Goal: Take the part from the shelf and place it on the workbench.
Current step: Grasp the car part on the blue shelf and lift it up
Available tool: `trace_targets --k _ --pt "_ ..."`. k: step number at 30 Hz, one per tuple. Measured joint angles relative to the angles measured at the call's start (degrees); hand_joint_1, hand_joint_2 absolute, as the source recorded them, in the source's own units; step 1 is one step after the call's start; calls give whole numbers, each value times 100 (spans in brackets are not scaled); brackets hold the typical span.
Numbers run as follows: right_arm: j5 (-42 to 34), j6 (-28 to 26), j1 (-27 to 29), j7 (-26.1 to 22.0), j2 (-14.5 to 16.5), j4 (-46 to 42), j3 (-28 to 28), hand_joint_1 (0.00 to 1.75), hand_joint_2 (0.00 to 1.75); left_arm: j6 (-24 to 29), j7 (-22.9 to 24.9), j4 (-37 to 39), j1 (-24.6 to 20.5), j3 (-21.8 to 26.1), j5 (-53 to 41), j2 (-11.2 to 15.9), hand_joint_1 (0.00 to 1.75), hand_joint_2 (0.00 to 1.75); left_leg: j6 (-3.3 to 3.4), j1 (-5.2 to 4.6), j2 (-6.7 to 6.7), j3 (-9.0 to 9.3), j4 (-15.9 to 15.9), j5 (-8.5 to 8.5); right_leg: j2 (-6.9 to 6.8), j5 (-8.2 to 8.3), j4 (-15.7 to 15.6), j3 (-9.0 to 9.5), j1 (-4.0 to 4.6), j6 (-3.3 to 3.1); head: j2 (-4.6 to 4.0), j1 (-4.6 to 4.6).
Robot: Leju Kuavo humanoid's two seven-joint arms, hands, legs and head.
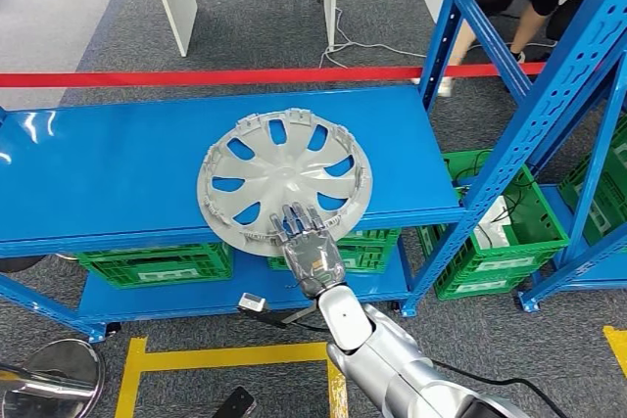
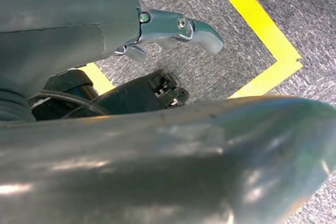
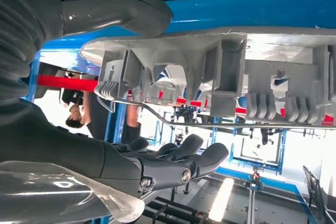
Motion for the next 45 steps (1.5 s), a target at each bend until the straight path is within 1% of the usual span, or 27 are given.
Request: trace_targets --k 18,19,20,22,23,24,30,45 --pt "0 95 -2 -40 46 0 5 0 175 -10 -7 0 2 1 42 0 0 0 0 0 0 -1 0 0 0 0 0 -1 0 0 0 -1" --pt "0 108 -2 -21 46 0 6 31 175 -9 -10 0 3 2 47 0 0 0 0 0 0 -1 0 0 0 0 0 -1 0 0 0 -1" --pt "0 127 -3 7 46 0 8 72 175 -9 -14 0 4 3 54 0 0 0 0 0 0 -1 0 0 0 0 0 -1 0 0 0 -1" --pt "1 176 -8 81 46 0 15 159 175 -9 -19 0 6 4 68 0 0 0 0 0 0 -2 0 0 -1 0 0 -1 0 0 0 0" --pt "1 213 -15 122 46 0 20 171 175 -9 -21 0 8 5 75 0 0 0 0 0 0 -2 0 0 0 0 0 -1 0 0 0 0" --pt "1 250 -25 162 47 0 26 175 175 -9 -22 0 8 5 81 0 0 0 0 0 0 -2 0 0 0 0 0 -1 0 0 0 0" --pt "2 469 -94 292 78 0 62 175 175 -10 -30 0 8 8 103 0 0 0 0 0 0 -2 0 0 0 0 0 -2 0 0 0 0" --pt "2 512 -159 312 105 1 152 175 175 -13 -44 0 8 9 103 0 0 0 0 0 0 -2 0 0 -1 0 0 -1 0 0 0 0"
